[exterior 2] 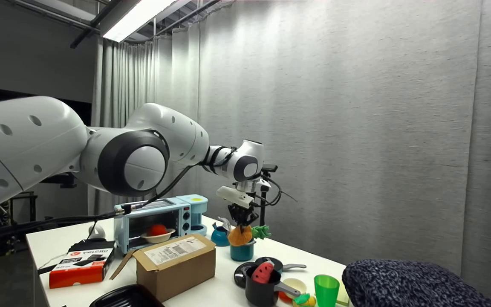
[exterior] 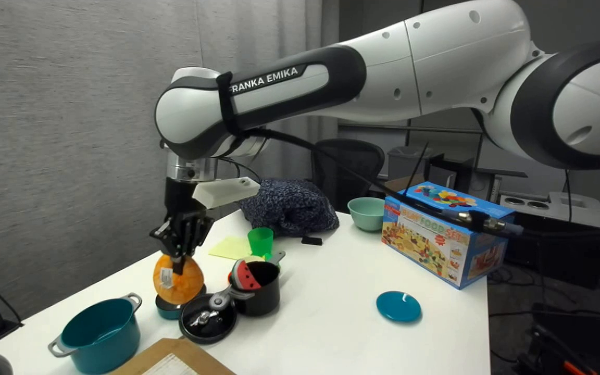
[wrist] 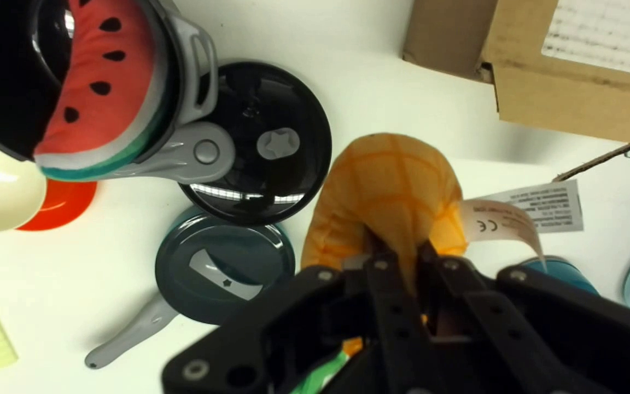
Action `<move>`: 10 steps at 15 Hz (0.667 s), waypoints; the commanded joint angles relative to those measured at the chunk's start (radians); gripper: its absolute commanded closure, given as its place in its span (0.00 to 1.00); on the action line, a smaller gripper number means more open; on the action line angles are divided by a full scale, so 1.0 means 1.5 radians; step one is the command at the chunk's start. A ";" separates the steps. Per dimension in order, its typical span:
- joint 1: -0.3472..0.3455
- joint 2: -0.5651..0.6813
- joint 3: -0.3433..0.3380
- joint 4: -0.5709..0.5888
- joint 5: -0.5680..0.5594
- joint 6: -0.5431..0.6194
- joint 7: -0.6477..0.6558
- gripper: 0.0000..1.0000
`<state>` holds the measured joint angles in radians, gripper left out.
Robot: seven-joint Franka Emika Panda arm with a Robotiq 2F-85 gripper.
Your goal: Put the pineapple plushie on the black plate
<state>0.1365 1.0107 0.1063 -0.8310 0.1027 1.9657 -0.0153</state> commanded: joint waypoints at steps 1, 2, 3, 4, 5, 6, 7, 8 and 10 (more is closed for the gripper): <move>0.000 -0.032 -0.005 -0.027 -0.007 -0.016 0.000 0.97; -0.001 -0.051 -0.003 -0.053 -0.004 -0.004 -0.001 0.97; -0.001 -0.071 -0.001 -0.083 -0.003 0.010 -0.004 0.97; 0.002 -0.091 -0.003 -0.113 -0.005 0.025 -0.001 0.97; 0.002 -0.117 0.000 -0.154 -0.002 0.035 -0.002 0.97; 0.003 -0.139 0.001 -0.188 -0.002 0.038 -0.002 0.97; 0.005 -0.157 0.000 -0.217 -0.003 0.036 0.002 0.97; 0.006 -0.177 -0.001 -0.248 -0.002 0.034 0.006 0.97; -0.001 -0.211 -0.002 -0.307 0.003 0.020 0.024 0.97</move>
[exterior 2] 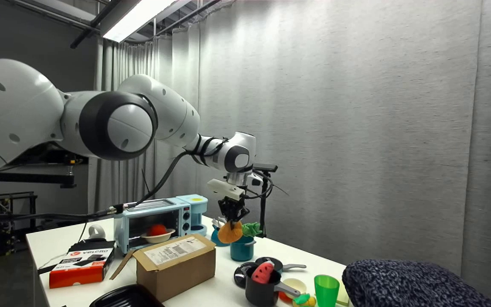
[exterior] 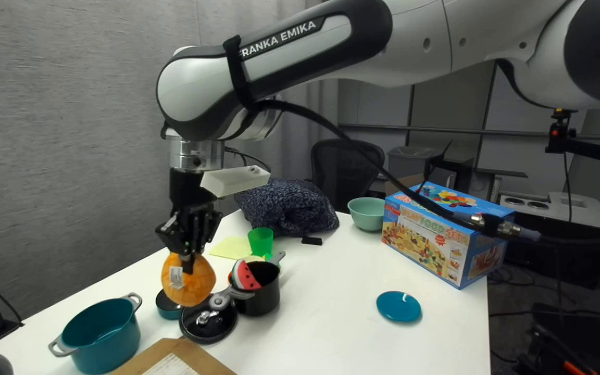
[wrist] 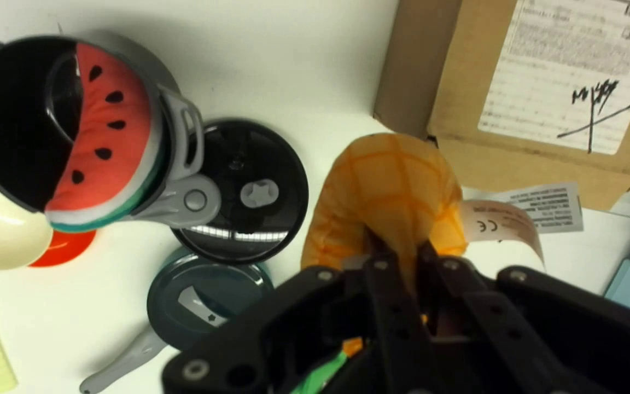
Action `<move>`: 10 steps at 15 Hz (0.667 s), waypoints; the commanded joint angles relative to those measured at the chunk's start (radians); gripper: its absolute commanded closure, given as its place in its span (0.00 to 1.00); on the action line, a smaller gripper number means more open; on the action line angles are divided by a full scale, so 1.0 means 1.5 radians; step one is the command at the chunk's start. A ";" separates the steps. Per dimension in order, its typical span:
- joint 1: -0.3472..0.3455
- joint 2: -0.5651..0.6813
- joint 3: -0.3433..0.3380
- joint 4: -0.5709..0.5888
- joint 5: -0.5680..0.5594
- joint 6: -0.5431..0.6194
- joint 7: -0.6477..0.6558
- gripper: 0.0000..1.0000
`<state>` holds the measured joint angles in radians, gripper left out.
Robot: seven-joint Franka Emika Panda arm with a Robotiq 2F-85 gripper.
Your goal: Put the pineapple plushie on the black plate
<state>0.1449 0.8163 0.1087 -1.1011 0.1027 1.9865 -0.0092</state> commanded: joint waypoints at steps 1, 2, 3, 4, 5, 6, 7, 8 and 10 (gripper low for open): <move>-0.010 -0.100 -0.007 -0.161 0.007 0.009 0.037 0.97; -0.012 -0.119 -0.013 -0.194 0.009 0.010 0.059 0.97; -0.016 -0.141 -0.018 -0.228 0.014 0.008 0.080 0.97; -0.016 -0.164 -0.022 -0.261 0.017 0.016 0.099 0.97; -0.017 -0.189 -0.025 -0.294 0.020 0.036 0.115 0.97; -0.017 -0.211 -0.025 -0.326 0.027 0.052 0.126 0.97; -0.010 -0.232 -0.027 -0.359 0.025 0.080 0.146 0.97; -0.003 -0.253 -0.028 -0.392 0.023 0.103 0.163 0.97; 0.004 -0.299 -0.025 -0.461 0.021 0.150 0.188 0.97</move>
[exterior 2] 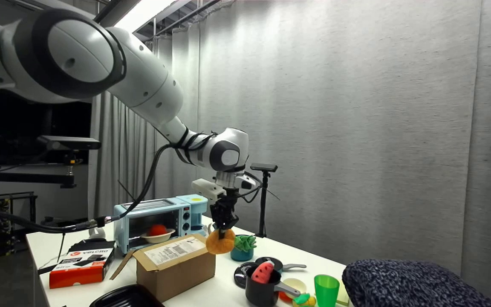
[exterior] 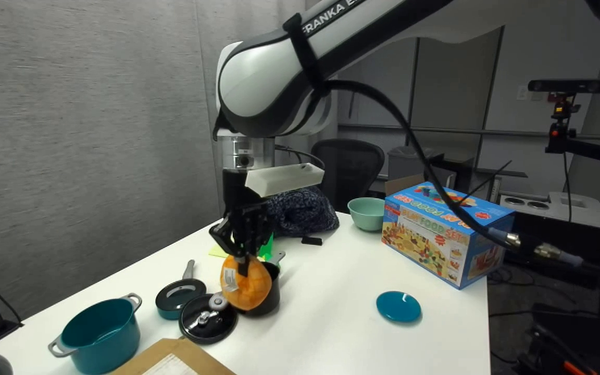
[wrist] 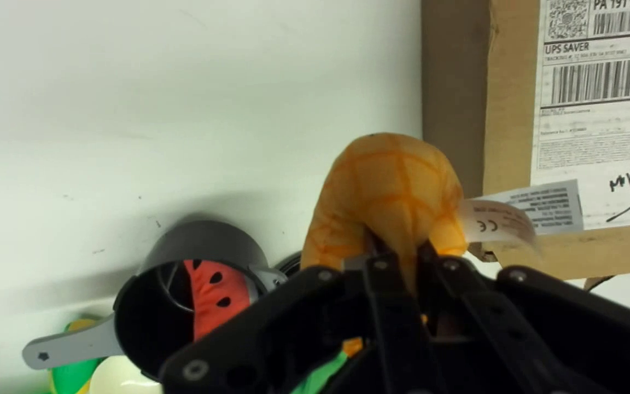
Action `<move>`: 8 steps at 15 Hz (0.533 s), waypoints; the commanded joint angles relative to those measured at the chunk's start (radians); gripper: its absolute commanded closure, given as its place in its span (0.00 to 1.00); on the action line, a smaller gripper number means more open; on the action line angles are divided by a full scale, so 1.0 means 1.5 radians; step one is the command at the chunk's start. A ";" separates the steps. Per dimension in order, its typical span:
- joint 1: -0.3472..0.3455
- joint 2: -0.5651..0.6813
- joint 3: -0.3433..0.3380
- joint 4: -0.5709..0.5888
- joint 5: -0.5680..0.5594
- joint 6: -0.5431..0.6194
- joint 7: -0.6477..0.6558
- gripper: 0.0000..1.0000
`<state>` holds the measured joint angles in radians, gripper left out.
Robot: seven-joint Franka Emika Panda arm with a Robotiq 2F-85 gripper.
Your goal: Put the pineapple plushie on the black plate
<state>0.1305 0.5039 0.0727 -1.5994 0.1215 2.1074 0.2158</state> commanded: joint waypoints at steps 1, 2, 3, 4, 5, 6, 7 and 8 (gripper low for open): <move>0.015 -0.110 0.001 -0.165 0.012 0.098 0.048 0.97; 0.014 -0.133 0.005 -0.201 0.017 0.126 0.047 0.97; 0.012 -0.066 0.003 -0.105 0.002 0.071 0.037 0.89; 0.013 -0.085 0.005 -0.137 0.003 0.093 0.042 0.89; 0.013 -0.099 0.006 -0.159 0.003 0.104 0.044 0.89; 0.013 -0.108 0.006 -0.173 0.003 0.109 0.044 0.89; 0.013 -0.113 0.006 -0.179 0.003 0.112 0.044 0.89; 0.013 -0.116 0.006 -0.182 0.003 0.113 0.044 0.89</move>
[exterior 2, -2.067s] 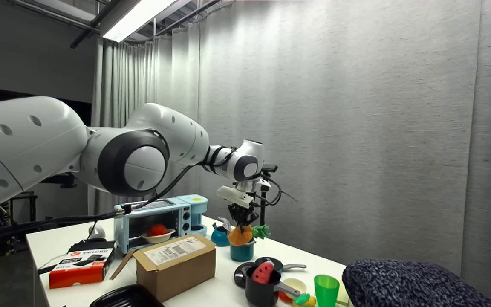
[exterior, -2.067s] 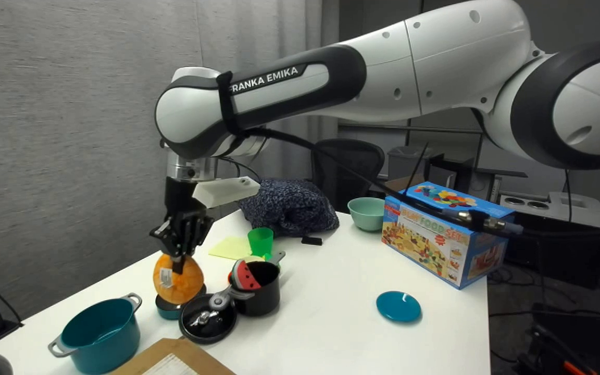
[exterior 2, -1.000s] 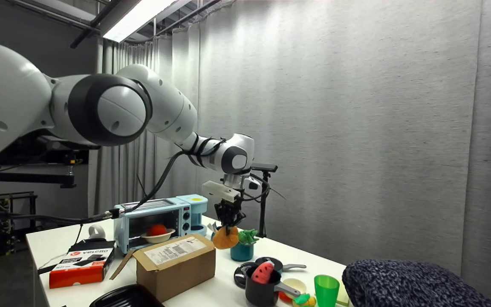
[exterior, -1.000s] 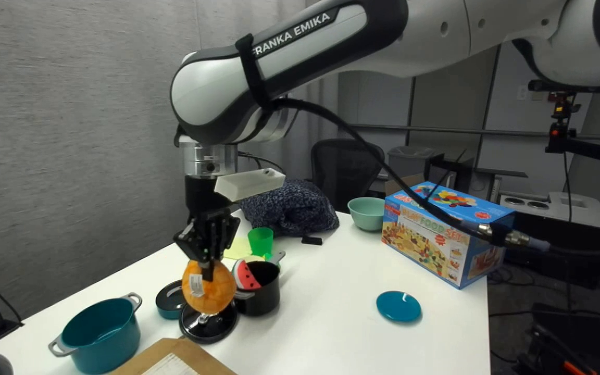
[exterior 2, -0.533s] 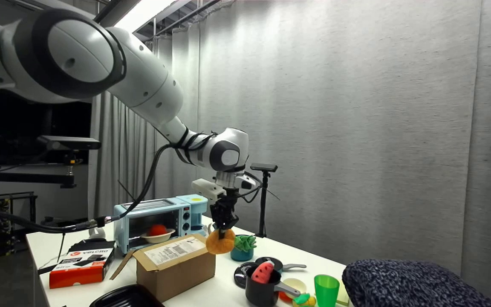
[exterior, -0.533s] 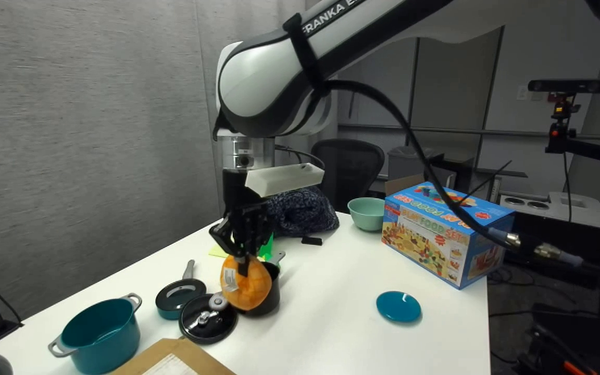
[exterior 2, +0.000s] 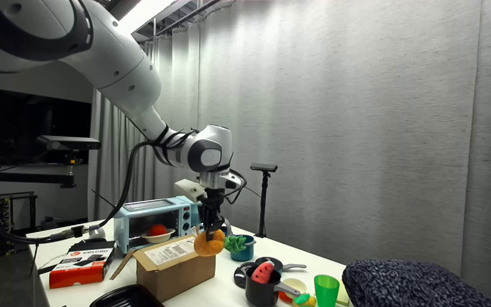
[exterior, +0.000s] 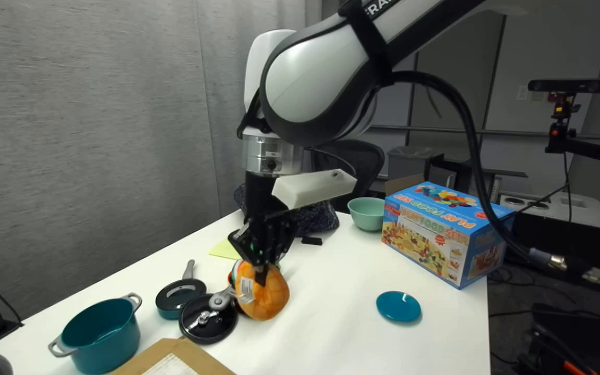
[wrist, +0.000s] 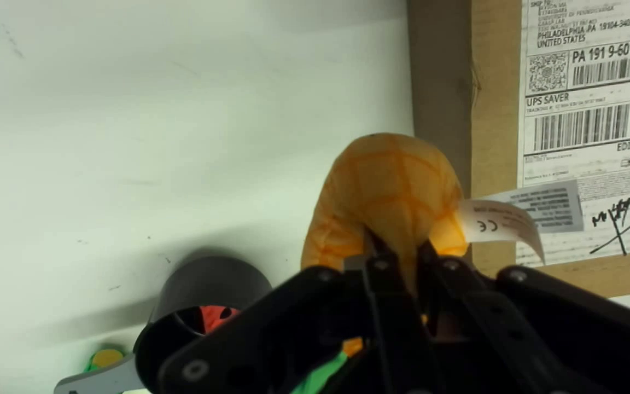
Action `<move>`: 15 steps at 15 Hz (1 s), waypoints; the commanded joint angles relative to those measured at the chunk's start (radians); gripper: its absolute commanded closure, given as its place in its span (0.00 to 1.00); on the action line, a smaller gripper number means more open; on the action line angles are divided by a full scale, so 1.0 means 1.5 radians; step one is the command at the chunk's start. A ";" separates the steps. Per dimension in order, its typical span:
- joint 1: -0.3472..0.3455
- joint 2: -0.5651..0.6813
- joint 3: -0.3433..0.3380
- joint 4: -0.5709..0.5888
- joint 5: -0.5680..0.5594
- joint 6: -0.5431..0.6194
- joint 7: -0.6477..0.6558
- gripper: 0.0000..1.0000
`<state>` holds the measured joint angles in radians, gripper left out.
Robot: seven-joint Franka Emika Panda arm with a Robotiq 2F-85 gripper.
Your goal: Put the pineapple plushie on the black plate
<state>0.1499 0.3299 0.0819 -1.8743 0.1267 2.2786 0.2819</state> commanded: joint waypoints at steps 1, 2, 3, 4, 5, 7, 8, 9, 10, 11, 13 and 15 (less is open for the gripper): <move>0.000 -0.001 0.000 0.000 0.000 -0.001 0.000 0.97; 0.000 0.005 0.000 0.006 -0.009 -0.015 -0.007 0.97; -0.001 0.006 0.000 0.004 -0.013 -0.021 -0.018 0.97; -0.002 0.006 0.000 0.000 -0.015 -0.025 -0.023 0.97; -0.006 0.006 0.004 -0.007 -0.010 -0.029 -0.042 0.97; -0.007 0.016 0.014 -0.015 0.003 -0.031 -0.073 0.97; -0.010 0.019 0.021 -0.021 0.016 -0.037 -0.091 0.97; -0.021 0.020 0.038 -0.033 0.061 -0.032 -0.125 0.97; -0.022 0.022 0.045 -0.045 0.082 -0.018 -0.138 0.97; -0.022 0.028 0.054 -0.055 0.109 -0.002 -0.147 0.97; -0.015 0.041 0.066 -0.068 0.142 0.015 -0.161 0.97; -0.011 0.048 0.071 -0.067 0.139 -0.021 -0.165 0.97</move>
<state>0.1416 0.3947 0.1652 -1.9624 0.3058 2.2770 0.0733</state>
